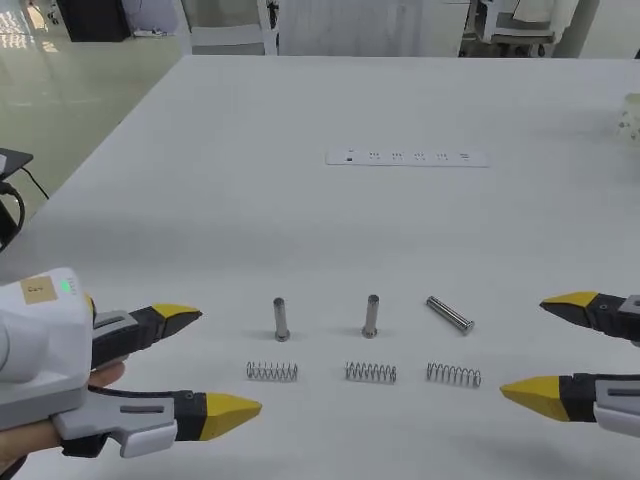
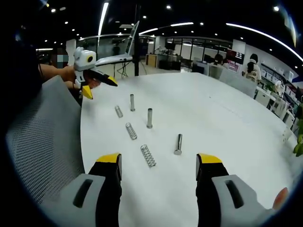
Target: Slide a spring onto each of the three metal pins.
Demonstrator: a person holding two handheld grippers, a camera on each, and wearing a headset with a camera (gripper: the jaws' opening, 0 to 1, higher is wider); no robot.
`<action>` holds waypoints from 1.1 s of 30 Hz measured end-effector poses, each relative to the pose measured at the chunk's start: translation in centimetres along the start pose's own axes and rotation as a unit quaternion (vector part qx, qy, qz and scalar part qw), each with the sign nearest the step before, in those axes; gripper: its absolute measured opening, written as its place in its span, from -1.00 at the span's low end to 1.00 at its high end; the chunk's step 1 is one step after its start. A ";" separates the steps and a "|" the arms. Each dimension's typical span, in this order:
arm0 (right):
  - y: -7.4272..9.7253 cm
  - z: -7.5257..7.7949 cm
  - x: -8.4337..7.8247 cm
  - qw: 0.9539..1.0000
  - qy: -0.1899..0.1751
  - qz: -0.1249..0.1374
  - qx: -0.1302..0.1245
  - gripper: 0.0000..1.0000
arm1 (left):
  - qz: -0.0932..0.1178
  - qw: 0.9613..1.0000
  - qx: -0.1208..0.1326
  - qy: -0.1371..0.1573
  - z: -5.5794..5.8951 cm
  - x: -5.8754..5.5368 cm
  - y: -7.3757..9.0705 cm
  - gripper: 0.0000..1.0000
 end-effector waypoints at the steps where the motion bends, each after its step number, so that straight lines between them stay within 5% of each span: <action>1: 0.0 0.0 0.0 1.000 0.000 0.000 0.000 0.26 | 0.000 1.000 0.000 0.000 0.0 0.0 0.0 0.41; 33: 0.1 -0.1 -0.5 1.000 -0.013 -0.002 -0.007 0.26 | 0.001 1.000 -0.005 0.001 0.1 -0.3 -0.3 0.41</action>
Point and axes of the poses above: the centre of the closed fingertips' face, and the gripper's own axes: y roughly backward along the fingers, z roughly to its right, x roughly out of its top, the point moved 4 cm from there along y, roughly backward along the fingers, and after that the axes turned 5 degrees about -z, right-handed, at the moved point
